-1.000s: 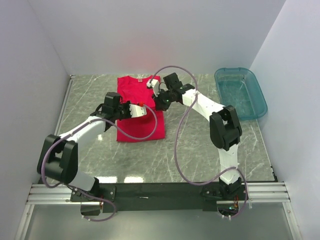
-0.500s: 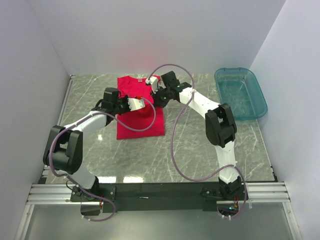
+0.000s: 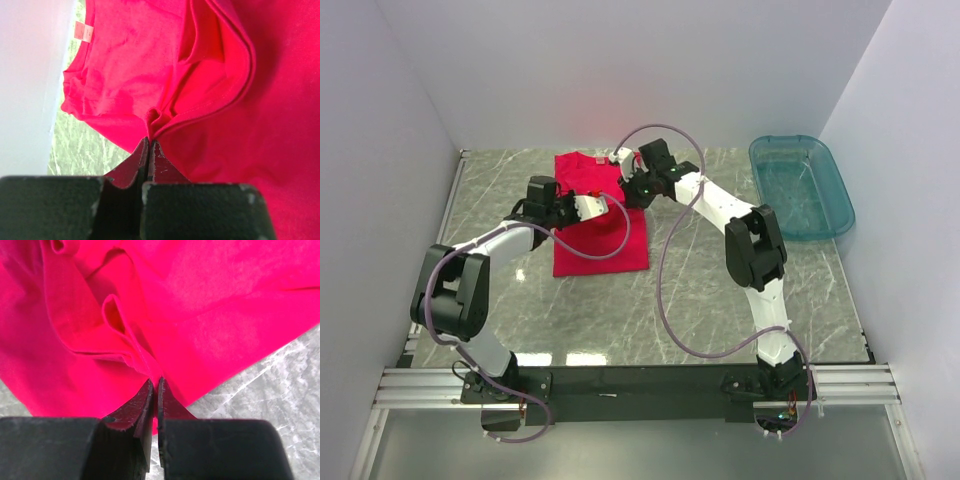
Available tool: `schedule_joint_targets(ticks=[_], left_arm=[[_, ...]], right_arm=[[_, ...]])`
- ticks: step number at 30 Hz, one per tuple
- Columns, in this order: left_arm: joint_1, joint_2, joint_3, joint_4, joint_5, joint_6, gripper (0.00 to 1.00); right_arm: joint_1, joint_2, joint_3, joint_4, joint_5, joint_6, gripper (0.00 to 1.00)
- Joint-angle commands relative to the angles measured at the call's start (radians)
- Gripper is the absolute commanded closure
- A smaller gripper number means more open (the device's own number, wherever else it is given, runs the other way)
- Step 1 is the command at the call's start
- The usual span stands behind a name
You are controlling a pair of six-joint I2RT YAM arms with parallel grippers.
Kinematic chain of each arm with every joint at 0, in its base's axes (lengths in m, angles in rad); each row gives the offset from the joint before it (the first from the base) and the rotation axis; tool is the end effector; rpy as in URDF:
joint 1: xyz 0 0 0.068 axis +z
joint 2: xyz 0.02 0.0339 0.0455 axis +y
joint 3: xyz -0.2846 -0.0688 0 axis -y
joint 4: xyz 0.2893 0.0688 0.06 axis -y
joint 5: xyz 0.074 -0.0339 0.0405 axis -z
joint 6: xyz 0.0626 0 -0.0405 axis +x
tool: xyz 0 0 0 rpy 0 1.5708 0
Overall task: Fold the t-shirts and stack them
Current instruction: Fold the tshirt
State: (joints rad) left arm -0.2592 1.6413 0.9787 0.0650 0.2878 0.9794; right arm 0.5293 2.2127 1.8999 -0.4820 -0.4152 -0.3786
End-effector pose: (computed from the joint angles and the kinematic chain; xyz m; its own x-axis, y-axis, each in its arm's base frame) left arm 0.3974 -0.1238 0.1913 0.0891 0.7999 -0.5935 0.7150 0.3635 0.5972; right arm 0.4845 0.3127 0.2158 -0.3115 -0.5741 -0.7572 -0.8836 0.4681 0.0086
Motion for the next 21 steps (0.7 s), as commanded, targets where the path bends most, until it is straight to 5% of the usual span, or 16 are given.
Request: schedule_joint_targets(ticks=[1, 12, 16, 18, 19, 21], left_arm=[[0.003, 0.005, 0.044, 0.047, 0.021, -0.019, 1.0], [0.005, 0.023, 0.054, 0.065, 0.005, -0.024, 1.0], [0.005, 0.048, 0.069, 0.107, -0.016, -0.062, 1.0], [0.005, 0.069, 0.074, 0.153, -0.079, -0.143, 0.86], [0.005, 0.074, 0.075, 0.182, -0.102, -0.165, 0.64], [0.002, 0.08, 0.098, 0.193, -0.169, -0.236, 0.35]], right_arm=[[-0.008, 0.01, 0.051, 0.016, 0.013, 0.012, 1.0], [-0.011, 0.019, 0.057, 0.023, 0.029, 0.014, 1.0], [-0.011, 0.034, 0.082, 0.026, 0.052, 0.026, 0.92], [-0.011, 0.038, 0.082, 0.046, 0.117, 0.067, 0.79], [-0.011, 0.036, 0.077, 0.08, 0.162, 0.093, 0.57], [-0.011, 0.035, 0.08, 0.092, 0.257, 0.155, 0.45]])
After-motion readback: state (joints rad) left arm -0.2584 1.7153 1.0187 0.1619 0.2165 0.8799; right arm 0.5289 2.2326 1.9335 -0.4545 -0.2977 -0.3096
